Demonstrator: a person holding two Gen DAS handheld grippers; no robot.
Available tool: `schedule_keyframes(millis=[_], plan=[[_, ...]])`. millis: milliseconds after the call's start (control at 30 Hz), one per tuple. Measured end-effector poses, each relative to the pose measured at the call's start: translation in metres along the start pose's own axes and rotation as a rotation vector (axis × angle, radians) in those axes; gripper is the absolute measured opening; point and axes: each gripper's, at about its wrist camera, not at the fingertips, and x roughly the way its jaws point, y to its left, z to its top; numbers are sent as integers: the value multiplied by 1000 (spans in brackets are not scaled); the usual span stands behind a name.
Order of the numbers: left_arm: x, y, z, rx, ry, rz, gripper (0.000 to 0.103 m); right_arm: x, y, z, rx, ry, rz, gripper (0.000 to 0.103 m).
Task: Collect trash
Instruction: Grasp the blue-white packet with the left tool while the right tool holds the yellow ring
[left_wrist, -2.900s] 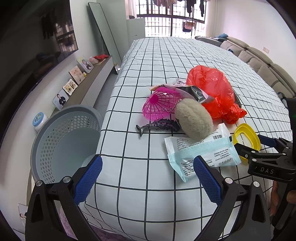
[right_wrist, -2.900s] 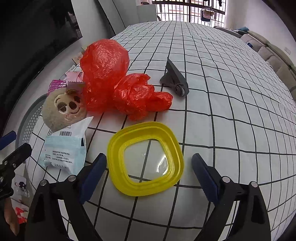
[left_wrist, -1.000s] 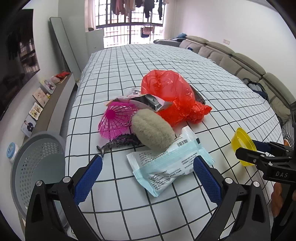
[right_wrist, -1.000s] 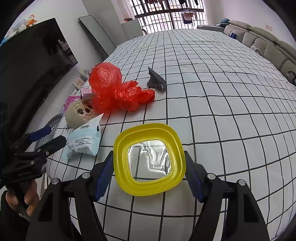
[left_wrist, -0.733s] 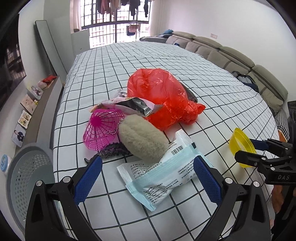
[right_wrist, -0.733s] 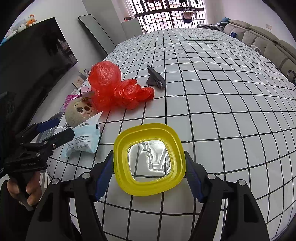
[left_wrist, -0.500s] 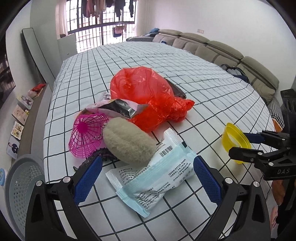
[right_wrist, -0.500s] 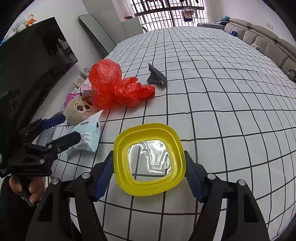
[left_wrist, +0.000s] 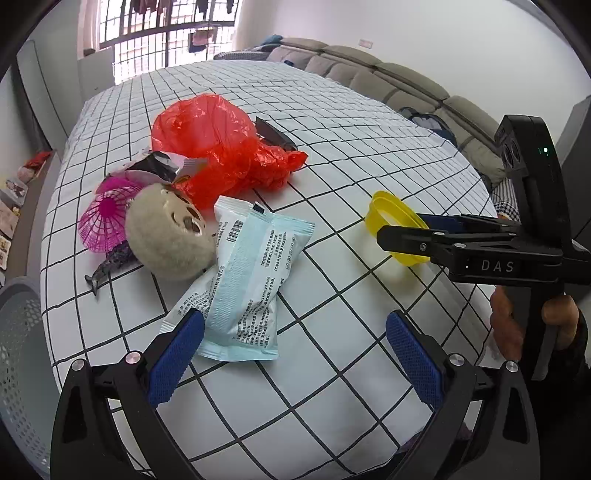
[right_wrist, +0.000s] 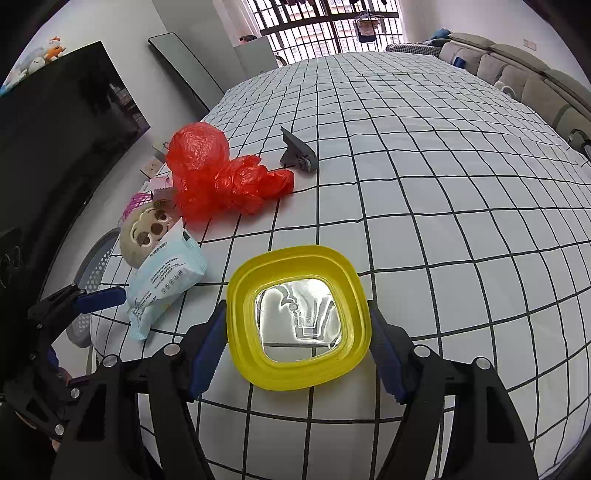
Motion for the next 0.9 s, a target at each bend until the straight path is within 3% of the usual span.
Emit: schedule_keyframes(millis=[233,467,733,900], plan=[[11,-1,15,-52,15,141,97,-4,-4,-3,8,-12,10,69],[32,3,14,-106,81,190,94,-8,-7,-4,15,-30,17,69],[34,2,15,-159,82,185,63,-4,-10,-8,21,-20,28,69],[28,0,9,-160,84,170,57,-6,-7,-9,14,-23,33,69]])
